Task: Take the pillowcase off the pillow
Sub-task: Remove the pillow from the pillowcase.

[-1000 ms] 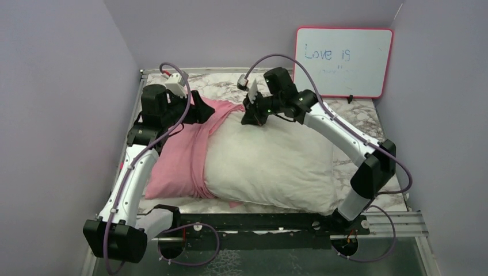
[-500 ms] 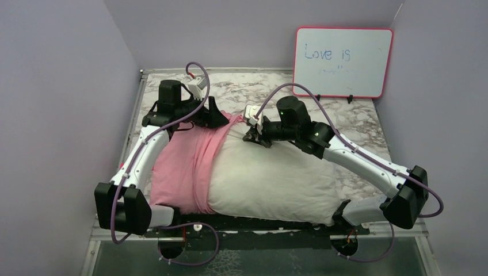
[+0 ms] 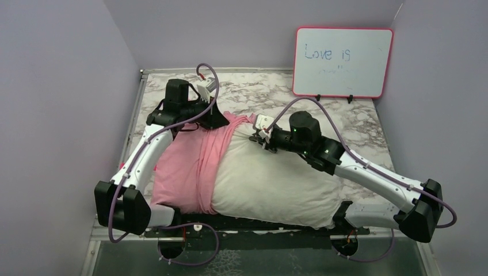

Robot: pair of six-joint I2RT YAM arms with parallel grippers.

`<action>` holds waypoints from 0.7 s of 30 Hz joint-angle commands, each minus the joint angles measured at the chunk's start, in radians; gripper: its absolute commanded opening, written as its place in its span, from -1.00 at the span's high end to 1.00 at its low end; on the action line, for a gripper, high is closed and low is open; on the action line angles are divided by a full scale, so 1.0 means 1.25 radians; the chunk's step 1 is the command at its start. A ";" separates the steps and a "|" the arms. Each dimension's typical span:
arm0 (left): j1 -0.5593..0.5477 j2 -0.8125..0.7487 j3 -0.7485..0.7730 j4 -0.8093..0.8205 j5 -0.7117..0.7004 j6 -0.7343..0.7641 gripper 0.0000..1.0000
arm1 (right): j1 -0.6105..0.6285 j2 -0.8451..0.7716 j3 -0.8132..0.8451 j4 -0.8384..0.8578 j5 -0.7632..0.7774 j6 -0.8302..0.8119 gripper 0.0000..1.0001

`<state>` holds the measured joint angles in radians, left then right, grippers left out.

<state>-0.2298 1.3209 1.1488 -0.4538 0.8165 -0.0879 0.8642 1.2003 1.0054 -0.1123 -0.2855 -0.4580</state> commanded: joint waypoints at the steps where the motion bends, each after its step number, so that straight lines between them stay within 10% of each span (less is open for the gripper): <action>1: -0.008 -0.050 0.062 -0.053 -0.137 0.021 1.00 | -0.003 -0.069 -0.026 0.107 0.150 -0.036 0.99; 8: 0.013 -0.078 0.159 -0.123 -0.544 0.057 1.00 | -0.003 -0.104 -0.048 0.123 0.245 -0.103 0.99; 21: 0.059 -0.029 0.248 -0.143 -0.669 0.061 1.00 | -0.003 -0.082 -0.019 0.141 0.263 -0.155 0.99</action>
<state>-0.2142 1.2877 1.4090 -0.6865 0.2058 -0.0551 0.8883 1.1187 0.9417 0.0296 -0.0937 -0.5999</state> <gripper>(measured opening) 0.019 0.026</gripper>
